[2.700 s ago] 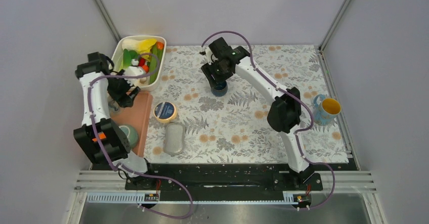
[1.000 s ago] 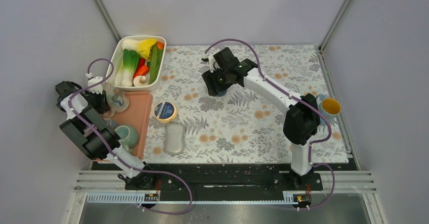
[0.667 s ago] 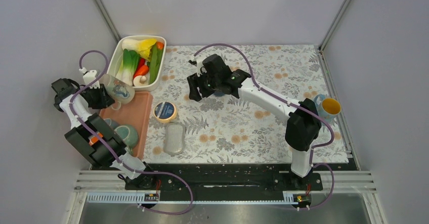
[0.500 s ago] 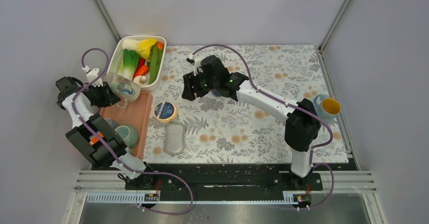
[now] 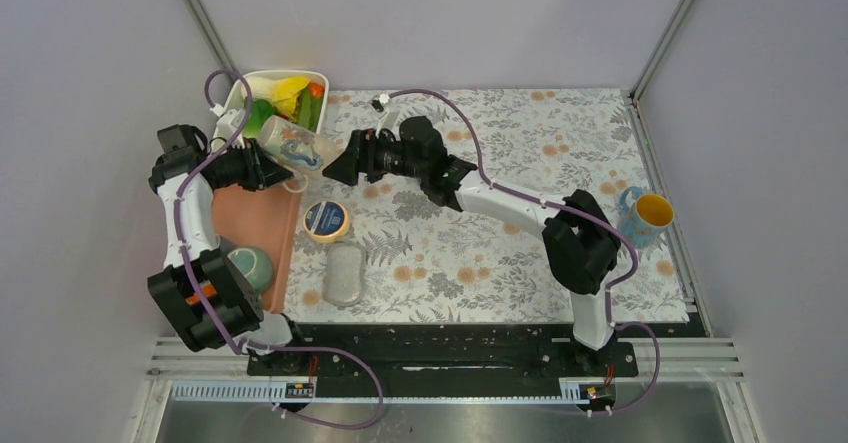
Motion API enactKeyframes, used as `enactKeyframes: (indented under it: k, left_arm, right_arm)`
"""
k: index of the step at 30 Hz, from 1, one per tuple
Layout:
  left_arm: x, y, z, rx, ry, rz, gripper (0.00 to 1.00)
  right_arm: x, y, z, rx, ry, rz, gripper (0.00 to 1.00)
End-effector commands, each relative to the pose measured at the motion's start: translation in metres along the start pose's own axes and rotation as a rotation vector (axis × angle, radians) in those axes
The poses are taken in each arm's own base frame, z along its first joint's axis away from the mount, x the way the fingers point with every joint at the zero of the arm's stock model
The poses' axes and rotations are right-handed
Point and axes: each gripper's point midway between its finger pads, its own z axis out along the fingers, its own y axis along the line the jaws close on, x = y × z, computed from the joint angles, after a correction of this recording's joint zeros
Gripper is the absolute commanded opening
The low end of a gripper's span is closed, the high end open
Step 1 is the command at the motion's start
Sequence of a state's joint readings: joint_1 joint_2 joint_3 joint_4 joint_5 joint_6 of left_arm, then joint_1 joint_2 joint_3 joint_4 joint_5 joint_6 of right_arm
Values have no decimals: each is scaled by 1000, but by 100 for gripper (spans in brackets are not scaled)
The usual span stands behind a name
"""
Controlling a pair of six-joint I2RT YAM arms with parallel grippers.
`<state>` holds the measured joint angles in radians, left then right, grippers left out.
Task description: Turn the mug right side up
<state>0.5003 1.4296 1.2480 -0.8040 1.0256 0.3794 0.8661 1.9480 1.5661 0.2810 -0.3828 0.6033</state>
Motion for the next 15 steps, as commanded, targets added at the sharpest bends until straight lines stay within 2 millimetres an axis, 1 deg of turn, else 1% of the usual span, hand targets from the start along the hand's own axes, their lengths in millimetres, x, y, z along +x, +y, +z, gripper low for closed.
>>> enactKeyframes:
  k: [1, 6, 11, 13, 15]
  left_arm:
    - [-44, -63, -9, 210, -122, 75, 0]
    - [-44, -85, -10, 277, -125, 77, 0]
    - [-36, -104, -6, 337, -108, 80, 0]
    - [-38, -103, -6, 322, -108, 87, 0]
    - [-42, -94, -4, 267, -111, 100, 0]
  right_arm:
    - [-24, 28, 5, -127, -102, 49, 86]
    - [-31, 26, 1, -158, -135, 104, 85]
    - [-35, 33, 2, -207, -133, 124, 84]
    - [-33, 27, 0, -176, -138, 129, 83]
    - [-30, 17, -5, -124, -144, 128, 83]
